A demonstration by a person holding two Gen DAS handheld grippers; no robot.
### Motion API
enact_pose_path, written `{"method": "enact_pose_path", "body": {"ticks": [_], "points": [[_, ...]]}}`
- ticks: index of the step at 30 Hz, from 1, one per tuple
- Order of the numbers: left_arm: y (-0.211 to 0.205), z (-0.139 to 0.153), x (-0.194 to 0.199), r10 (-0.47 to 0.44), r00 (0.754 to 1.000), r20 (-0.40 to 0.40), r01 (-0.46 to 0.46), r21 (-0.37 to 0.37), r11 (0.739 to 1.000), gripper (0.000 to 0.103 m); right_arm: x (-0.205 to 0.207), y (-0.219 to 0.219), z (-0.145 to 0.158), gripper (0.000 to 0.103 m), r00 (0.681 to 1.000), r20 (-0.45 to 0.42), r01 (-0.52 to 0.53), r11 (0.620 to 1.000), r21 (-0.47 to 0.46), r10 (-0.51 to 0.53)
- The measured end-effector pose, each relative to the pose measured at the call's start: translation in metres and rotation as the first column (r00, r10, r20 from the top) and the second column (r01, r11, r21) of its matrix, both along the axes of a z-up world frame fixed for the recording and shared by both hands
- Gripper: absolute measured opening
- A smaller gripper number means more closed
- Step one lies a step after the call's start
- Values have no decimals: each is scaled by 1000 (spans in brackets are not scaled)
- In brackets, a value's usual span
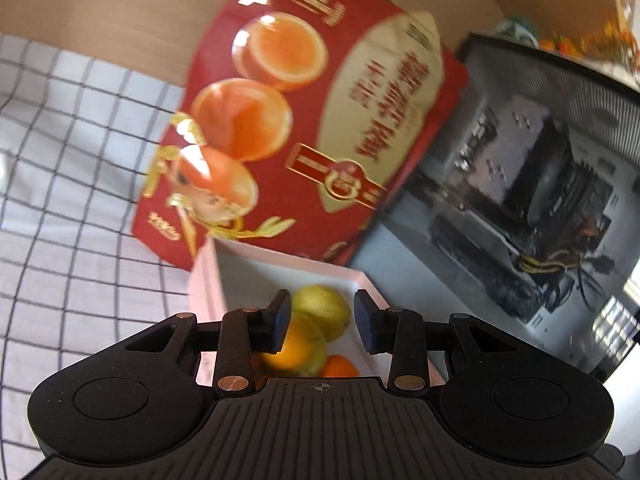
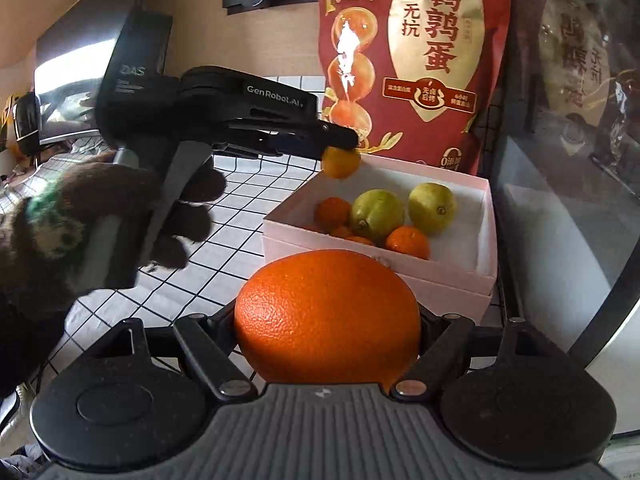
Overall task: Organize fruits
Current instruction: 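Open the left gripper over the box while the right gripper drops the large orange in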
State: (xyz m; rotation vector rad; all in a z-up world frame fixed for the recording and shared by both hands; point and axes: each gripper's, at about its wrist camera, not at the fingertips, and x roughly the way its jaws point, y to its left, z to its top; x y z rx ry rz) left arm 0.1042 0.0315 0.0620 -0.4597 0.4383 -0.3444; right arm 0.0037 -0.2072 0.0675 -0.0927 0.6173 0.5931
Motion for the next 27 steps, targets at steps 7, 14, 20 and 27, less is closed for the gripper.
{"method": "enact_pose_path", "body": {"ticks": [7,14,20,27], "points": [[39,-11,-51,92,996,15,-92,10,996,39,17,5,15,80,999,19,34,999,13,-34],[57,-27,-72,173,984,45,-173,-3,985,39,90,50,45,81,995,-37,98,993,66,-96],[59,-33,-76,221,975,32,-223,108,969,39,179,110,18,81,968,-67,240,970,-36,-242],[52,-31,-81,196,979,47,-201,153,968,39,214,101,-5,81,948,-230,237,971,41,-221]]}}
